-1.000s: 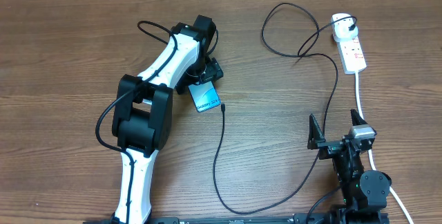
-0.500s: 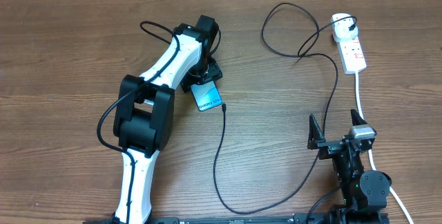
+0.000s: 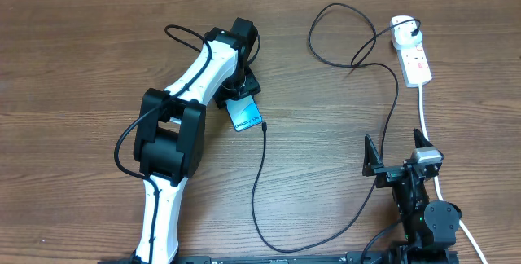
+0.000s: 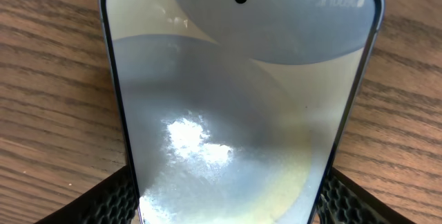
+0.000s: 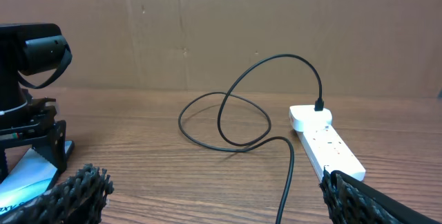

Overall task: Plug charger to phone and switch on socket
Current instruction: 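Close the left gripper on the phone's top edge, then lift the phone upright with the left gripper and hold it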

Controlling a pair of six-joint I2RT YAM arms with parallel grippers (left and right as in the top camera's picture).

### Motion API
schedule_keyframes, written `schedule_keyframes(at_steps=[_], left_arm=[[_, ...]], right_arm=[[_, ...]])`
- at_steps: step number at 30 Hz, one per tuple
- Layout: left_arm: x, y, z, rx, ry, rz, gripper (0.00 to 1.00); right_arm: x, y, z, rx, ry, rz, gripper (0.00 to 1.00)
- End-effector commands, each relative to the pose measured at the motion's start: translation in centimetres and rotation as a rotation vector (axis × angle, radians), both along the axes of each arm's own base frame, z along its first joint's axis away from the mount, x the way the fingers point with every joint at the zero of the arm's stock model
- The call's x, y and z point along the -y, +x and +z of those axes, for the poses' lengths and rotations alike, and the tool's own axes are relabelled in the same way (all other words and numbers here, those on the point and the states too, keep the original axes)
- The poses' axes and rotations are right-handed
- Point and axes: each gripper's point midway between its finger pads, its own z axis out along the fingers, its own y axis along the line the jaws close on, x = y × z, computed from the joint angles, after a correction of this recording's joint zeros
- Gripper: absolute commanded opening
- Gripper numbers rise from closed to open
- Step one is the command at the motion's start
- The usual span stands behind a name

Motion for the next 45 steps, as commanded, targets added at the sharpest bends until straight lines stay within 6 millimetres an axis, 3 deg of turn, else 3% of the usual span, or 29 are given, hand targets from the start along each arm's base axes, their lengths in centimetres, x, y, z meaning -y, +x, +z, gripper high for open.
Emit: schedule_keyframes(at_steps=[1,10,18,34,45], left_arm=[[-1.1,-1.6,-2.5,-0.067,0.068,0.004,0.69],[-0.9,-1.3,-1.6,-0.067,0.057,-0.019,0.69],[0.0,-0.2,1.1,-0.070,-0.035,-0.009,0.68],[3.2,0.5,5.1,-0.126,-0.470,-0.036,0.66],[4.0,0.9,7.8,-0.153,-0.739,-0.003,0.66]], right_arm=[[0.2,0.0,-0.3,-0.001,0.006,-0.011,1.00],[0.2,0.0,-0.3,-0.001,0.006,-0.011,1.00],[0.2,0.0,-0.3,-0.001,0.006,-0.011,1.00],[0.2,0.0,-0.3,-0.001,0.006,-0.011,1.00],[0.2,0.0,-0.3,-0.001,0.006,-0.011,1.00]])
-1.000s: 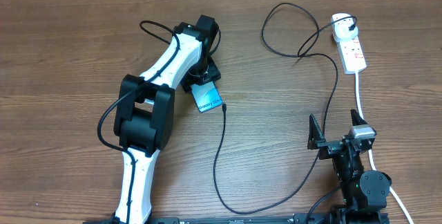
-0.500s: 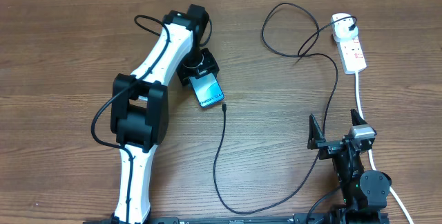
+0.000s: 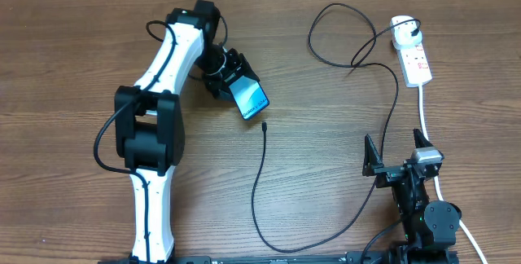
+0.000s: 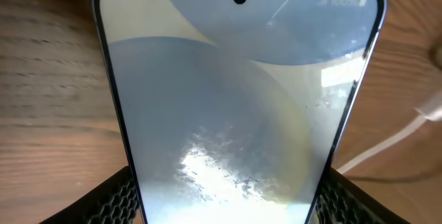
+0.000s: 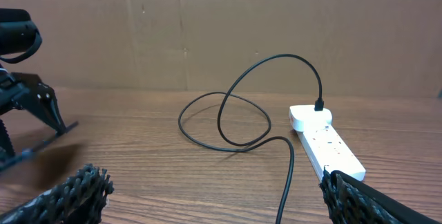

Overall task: Plug charger to phone and switch on socket
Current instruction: 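Lift the phone upright with the left gripper and hold it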

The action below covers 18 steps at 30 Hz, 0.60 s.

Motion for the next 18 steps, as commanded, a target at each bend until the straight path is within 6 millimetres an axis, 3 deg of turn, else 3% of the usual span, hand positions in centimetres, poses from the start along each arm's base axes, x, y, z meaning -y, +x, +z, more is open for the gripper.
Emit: schedule_keyframes(at_steps=[1,11,18], left_arm=[[2.0,0.5,2.9,0.000,-0.221,0.004,0.66],[5.0,0.5,9.4,-0.013,-0.668,-0.003,0.64],[5.7,0.8,13.7,-0.011,-0.927,-0.006,0.62]], right_arm=[[0.2,0.0,-0.3,-0.002,0.006,-0.011,1.00],[0.2,0.0,-0.3,-0.002,0.006,-0.011,1.00],[0.2,0.0,-0.3,-0.002,0.006,-0.011,1.00]])
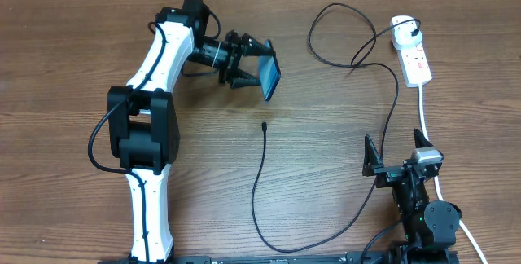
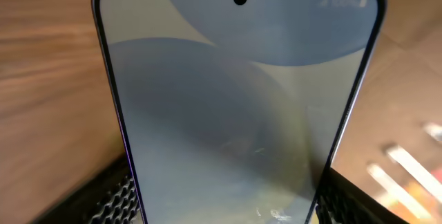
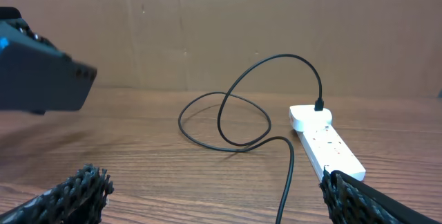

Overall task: Plug charger to phone and switch on socket
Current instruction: 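Lift the phone upright with the left gripper and hold it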

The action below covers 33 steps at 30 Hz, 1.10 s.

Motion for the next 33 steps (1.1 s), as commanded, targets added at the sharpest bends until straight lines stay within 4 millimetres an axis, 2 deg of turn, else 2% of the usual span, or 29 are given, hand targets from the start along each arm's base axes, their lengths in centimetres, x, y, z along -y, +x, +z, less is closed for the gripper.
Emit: schedule_keyframes(at_steps=[1,4,8,23,33], left_arm=[[0.5,0.4,4.8,0.021,-0.257,-0.004,0.62],[0.4,0.4,5.7,0.010,-0.307,-0.003,0.60],[0.0,0.6,5.7,0.008,-0.307,0.008,0.60],[-3.9,1.9,5.7,-0.058,-0.299,0.106,0.61],[-4.2,1.7,5.7,-0.081,-0.297,0.117,0.61]], right_arm=[[0.2,0.0,-0.3,-0.001,0.006,-0.011,1.00],[0.2,0.0,-0.3,-0.001,0.006,-0.011,1.00],[0.2,0.0,-0.3,-0.001,0.006,-0.011,1.00],[0.2,0.0,-0.3,-0.001,0.006,-0.011,1.00],[0.2,0.0,-0.3,-0.001,0.006,-0.011,1.00]])
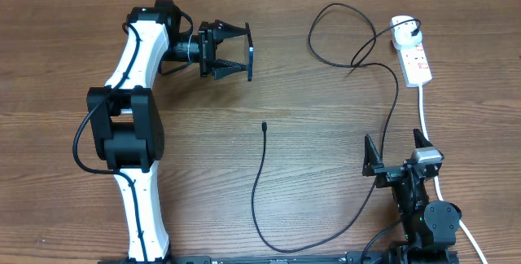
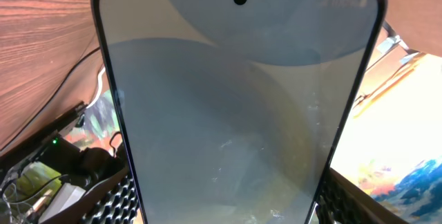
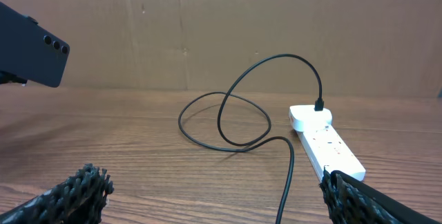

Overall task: Plug charger to phone and switch on socket
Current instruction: 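Lift the phone upright with the left gripper and hold it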

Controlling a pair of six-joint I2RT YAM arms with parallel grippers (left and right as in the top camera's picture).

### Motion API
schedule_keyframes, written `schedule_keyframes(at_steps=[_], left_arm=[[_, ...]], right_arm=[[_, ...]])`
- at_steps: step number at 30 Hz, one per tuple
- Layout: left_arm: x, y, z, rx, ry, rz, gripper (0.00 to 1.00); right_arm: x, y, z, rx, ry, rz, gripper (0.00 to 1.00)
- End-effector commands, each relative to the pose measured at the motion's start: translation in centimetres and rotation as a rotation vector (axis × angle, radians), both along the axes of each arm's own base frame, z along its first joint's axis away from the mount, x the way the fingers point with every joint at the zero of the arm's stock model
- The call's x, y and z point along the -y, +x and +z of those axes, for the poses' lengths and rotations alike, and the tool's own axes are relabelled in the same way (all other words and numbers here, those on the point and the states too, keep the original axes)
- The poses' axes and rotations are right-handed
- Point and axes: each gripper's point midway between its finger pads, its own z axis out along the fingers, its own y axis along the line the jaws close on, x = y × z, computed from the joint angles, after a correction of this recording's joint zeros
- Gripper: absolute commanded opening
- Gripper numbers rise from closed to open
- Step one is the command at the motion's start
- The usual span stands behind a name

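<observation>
My left gripper (image 1: 238, 52) is shut on the phone (image 1: 249, 52), holding it on edge in the air over the table's back middle. In the left wrist view the phone's screen (image 2: 238, 99) fills the frame between the black fingers (image 2: 114, 196). The right wrist view shows the phone's dark back (image 3: 31, 63) at the upper left. The black charger cable (image 1: 259, 191) lies on the table, its free plug end (image 1: 264, 125) bare and well in front of the phone. Its other end sits in the white power strip (image 1: 411, 52). My right gripper (image 1: 399, 162) rests open at the front right.
The cable loops (image 3: 238, 113) across the back right of the wooden table (image 1: 342, 134) toward the power strip (image 3: 324, 137). The strip's white lead (image 1: 425, 117) runs forward past my right gripper. A cardboard wall (image 3: 242, 23) stands behind the table.
My left gripper has moved back and to the left with the phone and has turned it further, so the phone now stands on edge. Cable and right arm are unchanged.
The phone first lay flat on the table in my left gripper, with the cable's free end at its corner. Then it was held lifted and further back, the cable end left on the table. Then it was higher and tilted, and now stands on edge.
</observation>
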Motion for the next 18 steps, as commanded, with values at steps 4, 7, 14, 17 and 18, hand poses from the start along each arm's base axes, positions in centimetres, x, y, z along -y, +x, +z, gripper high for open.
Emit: schedule_keyframes(at_steps=[4,7,14,17,18], left_arm=[[0.0,-0.3,1.7,0.043,-0.065,0.006,0.60],[-0.4,-0.8,1.9,0.050,-0.065,0.016,0.59],[-2.6,-1.2,2.8,0.124,-0.064,0.068,0.56],[-3.1,-1.1,3.1,0.131,-0.063,0.079,0.54],[-3.2,-1.1,3.3,0.135,-0.063,0.081,0.54]], right_arm=[[0.2,0.0,-0.3,-0.001,0.006,-0.011,1.00],[0.2,0.0,-0.2,0.000,0.007,-0.010,1.00],[-2.0,-0.5,2.7,0.122,-0.001,0.119,1.00],[-3.8,-1.1,3.5,0.158,-0.010,0.229,1.00],[-4.5,-1.4,3.5,0.160,-0.013,0.271,1.00]])
